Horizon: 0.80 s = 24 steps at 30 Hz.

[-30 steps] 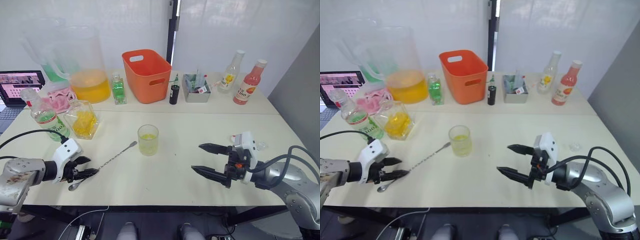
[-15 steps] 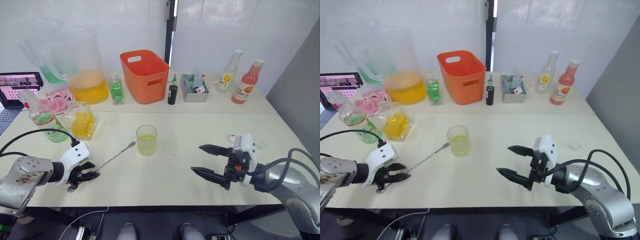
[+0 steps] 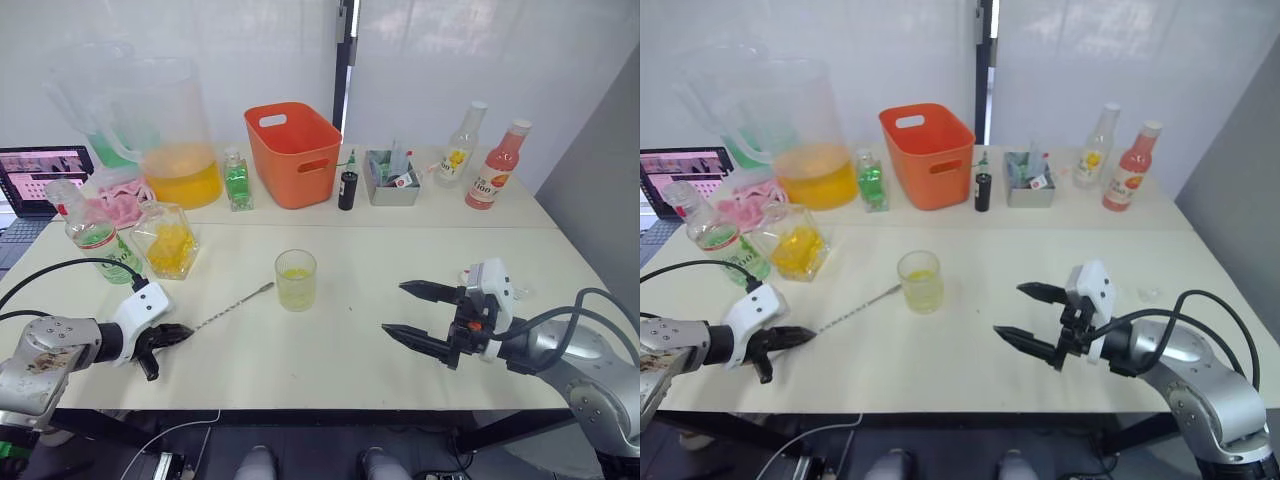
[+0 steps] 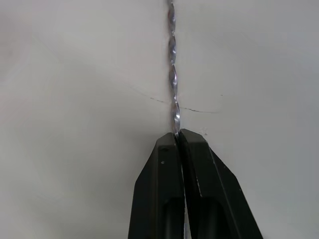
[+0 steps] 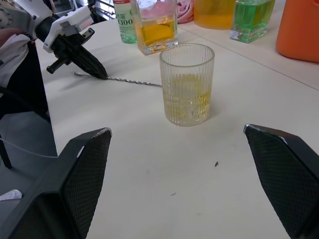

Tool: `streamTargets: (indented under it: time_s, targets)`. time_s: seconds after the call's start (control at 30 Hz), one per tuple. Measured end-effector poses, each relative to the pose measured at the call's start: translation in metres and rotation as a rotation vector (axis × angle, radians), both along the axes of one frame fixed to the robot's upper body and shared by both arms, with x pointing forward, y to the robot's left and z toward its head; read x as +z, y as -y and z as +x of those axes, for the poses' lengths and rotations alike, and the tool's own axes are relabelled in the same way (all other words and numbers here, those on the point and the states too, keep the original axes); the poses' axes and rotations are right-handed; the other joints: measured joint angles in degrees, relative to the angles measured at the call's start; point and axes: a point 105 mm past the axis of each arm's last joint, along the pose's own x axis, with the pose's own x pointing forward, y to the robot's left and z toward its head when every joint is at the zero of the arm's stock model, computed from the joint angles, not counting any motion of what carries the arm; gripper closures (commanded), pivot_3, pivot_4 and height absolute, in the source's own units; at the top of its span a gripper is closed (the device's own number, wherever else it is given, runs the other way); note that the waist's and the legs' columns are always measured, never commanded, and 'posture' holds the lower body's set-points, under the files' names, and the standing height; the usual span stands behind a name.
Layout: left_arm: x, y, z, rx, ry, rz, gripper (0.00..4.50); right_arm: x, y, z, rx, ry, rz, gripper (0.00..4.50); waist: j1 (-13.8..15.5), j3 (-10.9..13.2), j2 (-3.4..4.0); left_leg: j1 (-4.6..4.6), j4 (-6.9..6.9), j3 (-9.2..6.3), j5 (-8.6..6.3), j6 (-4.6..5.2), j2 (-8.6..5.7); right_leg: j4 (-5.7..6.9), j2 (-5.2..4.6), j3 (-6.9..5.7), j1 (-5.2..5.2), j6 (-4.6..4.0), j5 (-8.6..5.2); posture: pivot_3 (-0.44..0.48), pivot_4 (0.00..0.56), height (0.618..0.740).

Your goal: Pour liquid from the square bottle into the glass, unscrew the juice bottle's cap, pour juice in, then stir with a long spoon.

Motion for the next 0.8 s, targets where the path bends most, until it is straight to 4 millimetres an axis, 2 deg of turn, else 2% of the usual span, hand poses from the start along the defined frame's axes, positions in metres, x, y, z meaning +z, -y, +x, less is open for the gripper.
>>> streamTargets:
  time_s: [0.1,0.2,0.33,0.43,0.5,0.57,0.63,0.8]
  targets:
    - [0.016,-0.001,0.011,0.022,0.086,-0.039,4.48,0.006,0.001,0.007,-0.030,0.016,-0.013,0.00,0.0,0.1,-0.18,-0.12,0.00,-0.01,0.11,0.17,0.00,-0.05,0.01,-0.01,-0.03,0.01,0.01,0.000,0.150,0.703]
    - [0.050,0.010,0.026,0.031,0.241,-0.173,4.48,0.009,0.002,0.016,-0.067,0.014,-0.025,0.00,0.1,0.1,-0.22,-0.25,0.01,-0.01,0.22,0.35,-0.01,-0.05,0.01,-0.01,-0.08,0.07,0.00,0.000,0.150,0.703]
    - [0.081,0.021,0.032,0.021,0.376,-0.279,4.48,0.015,0.003,0.027,-0.120,0.018,-0.031,0.00,-0.1,0.1,-0.23,-0.25,-0.01,-0.02,0.22,0.36,-0.02,-0.02,0.04,-0.01,-0.08,0.14,0.02,0.000,0.150,0.703]
    - [0.102,0.040,0.035,-0.011,0.464,-0.367,4.48,0.027,-0.001,0.043,-0.165,-0.040,0.065,0.00,-0.4,0.1,-0.29,-0.23,0.07,-0.04,0.23,0.36,0.00,0.03,0.07,0.00,-0.06,0.17,0.06,0.000,0.150,0.703]
    - [0.119,0.056,0.035,-0.044,0.529,-0.418,4.48,0.043,-0.008,0.054,-0.171,-0.097,0.202,0.00,-0.5,0.1,-0.30,-0.23,0.10,-0.07,0.24,0.38,-0.01,0.07,0.08,0.01,-0.03,0.55,0.32,0.000,0.150,0.703]
    - [0.134,0.069,0.033,-0.075,0.585,-0.456,4.48,0.058,-0.016,0.058,-0.159,-0.127,0.306,0.00,-0.4,0.1,-0.30,-0.23,0.09,-0.11,0.24,0.38,-0.02,0.06,0.09,0.02,0.00,0.59,0.34,0.000,0.150,0.703]
    - [0.139,0.081,0.031,-0.091,0.605,-0.482,4.48,0.068,-0.024,0.060,-0.153,-0.156,0.381,0.00,-0.4,0.1,-0.30,-0.23,0.08,-0.13,0.24,0.39,-0.03,0.05,0.10,0.02,0.02,0.59,0.34,0.000,0.150,0.703]
    - [0.131,0.103,0.033,-0.092,0.555,-0.535,4.48,0.077,-0.047,0.071,-0.183,-0.253,0.532,0.00,-0.4,0.1,-0.29,-0.26,0.09,-0.17,0.25,0.40,-0.03,0.11,0.14,0.04,-0.01,0.59,0.35,0.000,0.150,0.703]
